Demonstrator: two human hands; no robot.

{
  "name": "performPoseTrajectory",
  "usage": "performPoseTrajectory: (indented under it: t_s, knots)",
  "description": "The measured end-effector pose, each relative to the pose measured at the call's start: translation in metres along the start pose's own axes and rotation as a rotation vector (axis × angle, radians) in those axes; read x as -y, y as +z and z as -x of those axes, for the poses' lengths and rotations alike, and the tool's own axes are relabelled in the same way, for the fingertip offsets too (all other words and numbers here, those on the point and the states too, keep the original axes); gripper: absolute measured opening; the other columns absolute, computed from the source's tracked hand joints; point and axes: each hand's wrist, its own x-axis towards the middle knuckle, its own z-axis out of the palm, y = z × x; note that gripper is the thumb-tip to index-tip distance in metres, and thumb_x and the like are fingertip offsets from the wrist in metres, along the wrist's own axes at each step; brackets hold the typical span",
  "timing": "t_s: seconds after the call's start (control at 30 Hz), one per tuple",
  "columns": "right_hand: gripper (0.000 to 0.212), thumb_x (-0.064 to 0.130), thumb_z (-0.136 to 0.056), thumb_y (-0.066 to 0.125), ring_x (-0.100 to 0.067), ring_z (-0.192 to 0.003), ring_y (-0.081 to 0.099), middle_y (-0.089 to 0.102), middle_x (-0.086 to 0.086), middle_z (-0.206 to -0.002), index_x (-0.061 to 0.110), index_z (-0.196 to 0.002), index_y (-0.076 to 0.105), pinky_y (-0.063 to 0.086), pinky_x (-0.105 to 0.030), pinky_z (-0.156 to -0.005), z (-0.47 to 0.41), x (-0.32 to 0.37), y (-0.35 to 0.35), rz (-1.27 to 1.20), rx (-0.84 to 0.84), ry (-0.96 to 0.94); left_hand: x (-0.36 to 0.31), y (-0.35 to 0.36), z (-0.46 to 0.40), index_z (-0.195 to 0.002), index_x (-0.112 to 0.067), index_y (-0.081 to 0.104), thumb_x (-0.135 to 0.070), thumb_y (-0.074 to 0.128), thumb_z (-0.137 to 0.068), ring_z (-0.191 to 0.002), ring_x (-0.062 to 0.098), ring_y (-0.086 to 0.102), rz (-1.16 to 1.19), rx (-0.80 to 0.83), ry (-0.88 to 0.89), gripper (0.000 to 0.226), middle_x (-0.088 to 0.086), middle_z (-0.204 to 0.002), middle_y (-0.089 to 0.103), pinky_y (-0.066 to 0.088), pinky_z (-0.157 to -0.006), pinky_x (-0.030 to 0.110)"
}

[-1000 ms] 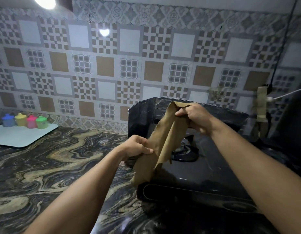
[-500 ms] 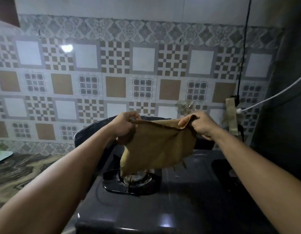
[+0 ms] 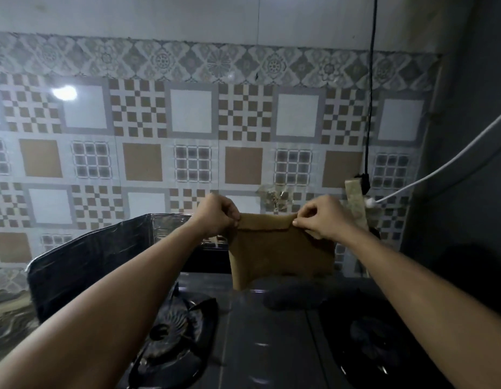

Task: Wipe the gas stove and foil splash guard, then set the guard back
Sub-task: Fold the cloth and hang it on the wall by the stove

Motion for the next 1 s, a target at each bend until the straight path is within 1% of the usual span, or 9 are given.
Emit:
performPoseTrajectory:
  t_s: [0.07, 0.2, 0.3, 0.37, 0.4, 0.47, 0.57, 0.8, 1.0]
  knots:
    - [0.018, 0.011, -0.079, 0.075, -0.003, -0.08, 0.057, 0.063, 0.01, -0.089, 0.022, -0.091, 0.068, 0.042, -0.016, -0.066, -0.008, -0.012, -0.001, 0.006, -0.004, -0.058, -0.002, 0.011, -0.014, -0.07, -0.013, 0.068, 0.007, 0.06, -0.082, -0.087, 0.021, 0.065, -0.081, -0.018, 0.031, 0.025, 0.005, -0.086, 0.069, 0.057, -0.078, 0.032]
    - [0.03, 0.001, -0.082, 0.058, -0.01, -0.078, 0.051, 0.053, 0.009, -0.085, 0.029, -0.083, 0.048, 0.047, -0.034, -0.069, -0.024, -0.033, 0.01, 0.197, 0.04, -0.183, 0.006, 0.034, -0.037, -0.074, -0.016, 0.067, 0.008, 0.053, -0.084, -0.09, 0.012, 0.053, -0.297, 0.035, 0.075, 0.03, -0.004, -0.102, 0.054, 0.046, -0.075, 0.023]
    - [0.034, -0.006, -0.079, 0.047, -0.013, -0.083, 0.048, 0.045, 0.011, -0.09, 0.026, -0.072, 0.049, 0.048, -0.04, -0.069, -0.032, -0.043, 0.025, 0.29, 0.097, -0.246, 0.015, 0.054, -0.052, -0.083, -0.019, 0.068, 0.0, 0.056, -0.087, -0.093, 0.008, 0.048, -0.426, 0.085, 0.132, 0.022, -0.008, -0.109, 0.044, 0.042, -0.078, 0.021]
    - [0.037, -0.007, -0.081, 0.047, -0.016, -0.097, 0.049, 0.046, 0.01, -0.105, 0.028, -0.07, 0.056, 0.049, -0.037, -0.076, -0.039, -0.053, 0.034, 0.332, 0.148, -0.255, 0.02, 0.065, -0.063, -0.095, -0.018, 0.069, -0.006, 0.058, -0.088, -0.096, 0.01, 0.05, -0.49, 0.11, 0.157, 0.017, -0.006, -0.114, 0.048, 0.048, -0.083, 0.025]
    - [0.039, -0.007, -0.083, 0.048, -0.016, -0.106, 0.046, 0.047, 0.009, -0.115, 0.029, -0.077, 0.063, 0.047, -0.036, -0.083, -0.044, -0.059, 0.038, 0.345, 0.175, -0.246, 0.023, 0.07, -0.069, -0.1, -0.018, 0.069, -0.009, 0.059, -0.089, -0.097, 0.013, 0.053, -0.506, 0.105, 0.158, 0.017, -0.004, -0.117, 0.051, 0.05, -0.085, 0.029]
    - [0.047, -0.006, -0.086, 0.046, -0.017, -0.114, 0.043, 0.049, 0.007, -0.125, 0.03, -0.107, 0.068, 0.043, -0.037, -0.093, -0.053, -0.07, 0.046, 0.354, 0.2, -0.192, 0.027, 0.08, -0.08, -0.106, -0.021, 0.068, -0.014, 0.059, -0.089, -0.099, 0.016, 0.057, -0.523, 0.097, 0.148, 0.021, -0.001, -0.117, 0.057, 0.053, -0.086, 0.033]
    - [0.057, -0.004, -0.089, 0.044, -0.018, -0.113, 0.045, 0.054, 0.005, -0.12, 0.031, -0.131, 0.056, 0.043, -0.035, -0.095, -0.066, -0.084, 0.055, 0.359, 0.185, -0.099, 0.031, 0.094, -0.093, -0.117, -0.025, 0.067, -0.007, 0.055, -0.09, -0.102, 0.02, 0.059, -0.556, 0.097, 0.157, 0.035, 0.001, -0.117, 0.06, 0.051, -0.085, 0.032]
    - [0.058, 0.002, -0.093, 0.042, -0.024, -0.109, 0.052, 0.053, 0.0, -0.121, 0.034, -0.141, 0.044, 0.046, -0.033, -0.08, -0.097, -0.102, 0.073, 0.343, 0.058, -0.003, 0.032, 0.124, -0.119, -0.128, -0.017, 0.058, 0.003, 0.048, -0.087, -0.102, 0.033, 0.059, -0.517, 0.011, 0.132, 0.047, 0.013, -0.11, 0.058, 0.05, -0.088, 0.038]
    - [0.063, 0.0, -0.09, 0.045, -0.026, -0.111, 0.053, 0.053, -0.003, -0.131, 0.036, -0.142, 0.042, 0.049, -0.038, -0.087, -0.109, -0.102, 0.087, 0.349, 0.045, 0.045, 0.036, 0.134, -0.133, -0.122, -0.013, 0.059, -0.002, 0.052, -0.088, -0.101, 0.029, 0.059, -0.462, -0.027, 0.063, 0.036, 0.012, -0.111, 0.058, 0.05, -0.089, 0.037]
